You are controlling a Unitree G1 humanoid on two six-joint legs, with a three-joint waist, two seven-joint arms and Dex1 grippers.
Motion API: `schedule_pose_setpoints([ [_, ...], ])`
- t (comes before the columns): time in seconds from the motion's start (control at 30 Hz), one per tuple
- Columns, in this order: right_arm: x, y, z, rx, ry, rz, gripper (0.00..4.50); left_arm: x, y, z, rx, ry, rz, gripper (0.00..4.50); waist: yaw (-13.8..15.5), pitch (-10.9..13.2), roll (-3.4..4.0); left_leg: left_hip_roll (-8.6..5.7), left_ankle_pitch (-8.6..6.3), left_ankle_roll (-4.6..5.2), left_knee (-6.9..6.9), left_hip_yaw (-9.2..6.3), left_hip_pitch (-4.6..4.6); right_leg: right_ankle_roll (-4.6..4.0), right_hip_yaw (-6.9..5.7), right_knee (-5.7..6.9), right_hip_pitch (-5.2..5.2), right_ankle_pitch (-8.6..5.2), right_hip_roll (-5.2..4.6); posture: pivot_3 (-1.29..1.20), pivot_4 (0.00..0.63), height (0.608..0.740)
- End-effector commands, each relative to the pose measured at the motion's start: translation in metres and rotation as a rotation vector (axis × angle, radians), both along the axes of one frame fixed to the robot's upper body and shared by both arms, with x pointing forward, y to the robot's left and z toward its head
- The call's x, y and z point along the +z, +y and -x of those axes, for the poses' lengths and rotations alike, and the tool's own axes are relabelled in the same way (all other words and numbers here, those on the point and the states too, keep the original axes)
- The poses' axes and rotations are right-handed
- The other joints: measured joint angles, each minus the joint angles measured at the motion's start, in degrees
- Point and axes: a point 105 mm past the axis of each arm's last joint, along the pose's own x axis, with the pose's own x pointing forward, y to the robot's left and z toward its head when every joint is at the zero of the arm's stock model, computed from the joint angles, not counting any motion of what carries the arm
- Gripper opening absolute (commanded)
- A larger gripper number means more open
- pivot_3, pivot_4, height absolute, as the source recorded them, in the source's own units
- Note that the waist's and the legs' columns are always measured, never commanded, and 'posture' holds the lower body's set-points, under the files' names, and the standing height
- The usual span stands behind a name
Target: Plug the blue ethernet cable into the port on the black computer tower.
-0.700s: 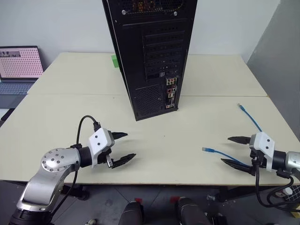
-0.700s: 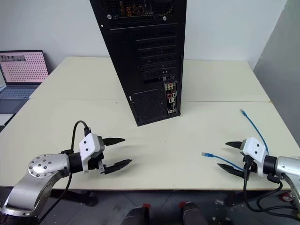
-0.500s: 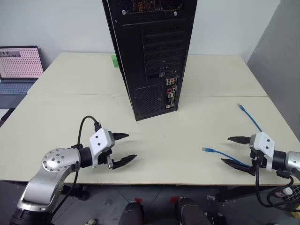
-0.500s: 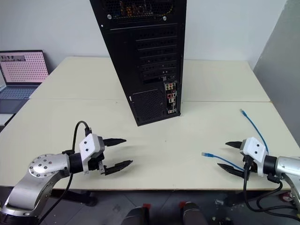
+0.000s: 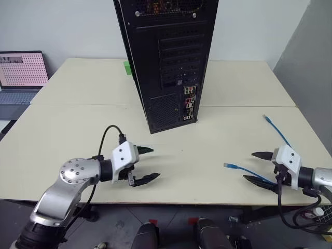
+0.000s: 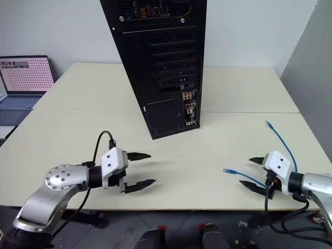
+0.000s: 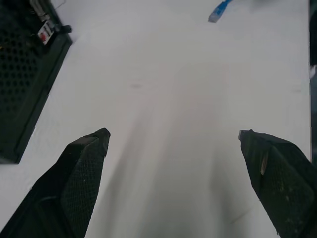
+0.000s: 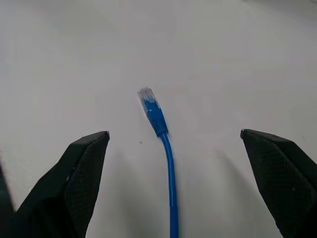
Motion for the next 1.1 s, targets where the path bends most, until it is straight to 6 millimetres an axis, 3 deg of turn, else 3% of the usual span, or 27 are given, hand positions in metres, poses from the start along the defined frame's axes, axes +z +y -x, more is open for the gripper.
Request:
schedule_pose_setpoints([
  [0.03,-0.002,0.005,-0.007,0.016,-0.007,-0.002,4.5,0.004,-0.018,0.002,-0.083,-0.012,0.007,4.45,0.0,0.0,-0.01,0.0,0.0,0.0,0.0,0.0,0.0,0.0,0.01,0.0,0.0,0.0,0.0,0.0,0.15,0.74],
  [0.3,-0.025,0.0,-0.02,0.023,0.039,0.027,4.5,0.006,-0.031,-0.002,-0.114,-0.03,0.022,4.45,0.0,0.0,-0.01,-0.01,0.0,0.0,0.02,0.0,-0.01,0.01,0.0,0.02,0.02,0.01,0.01,0.0,0.15,0.74],
  [0.43,-0.034,-0.002,-0.021,0.039,0.066,0.046,3.84,0.004,-0.032,0.0,-0.117,-0.025,0.019,4.5,-0.1,0.0,-0.01,0.0,0.0,0.0,0.02,-0.01,0.01,0.02,0.0,0.03,0.03,0.01,0.02,0.0,0.15,0.74],
  [0.8,-0.039,-0.013,-0.021,0.066,0.089,0.101,1.03,0.003,-0.036,0.002,-0.116,-0.006,0.032,4.5,0.0,0.0,-0.04,-0.01,0.0,0.01,0.09,-0.01,0.02,0.04,0.0,0.05,0.07,0.02,0.01,0.0,0.15,0.74],
  [0.93,-0.035,-0.008,-0.02,0.097,0.071,0.094,0.05,0.002,-0.037,0.001,-0.121,-0.009,0.03,4.5,0.0,0.0,-0.07,-0.01,0.0,0.01,0.1,-0.01,0.02,0.04,0.0,0.05,0.08,0.02,0.01,0.0,0.15,0.74],
  [1.1,-0.01,0.033,-0.02,0.211,-0.001,0.03,0.05,0.0,-0.045,-0.005,-0.15,-0.008,0.027,4.5,-0.1,0.0,-0.07,-0.01,0.0,0.0,0.1,-0.02,0.02,0.04,0.0,0.08,0.07,0.03,0.02,0.0,0.15,0.74],
])
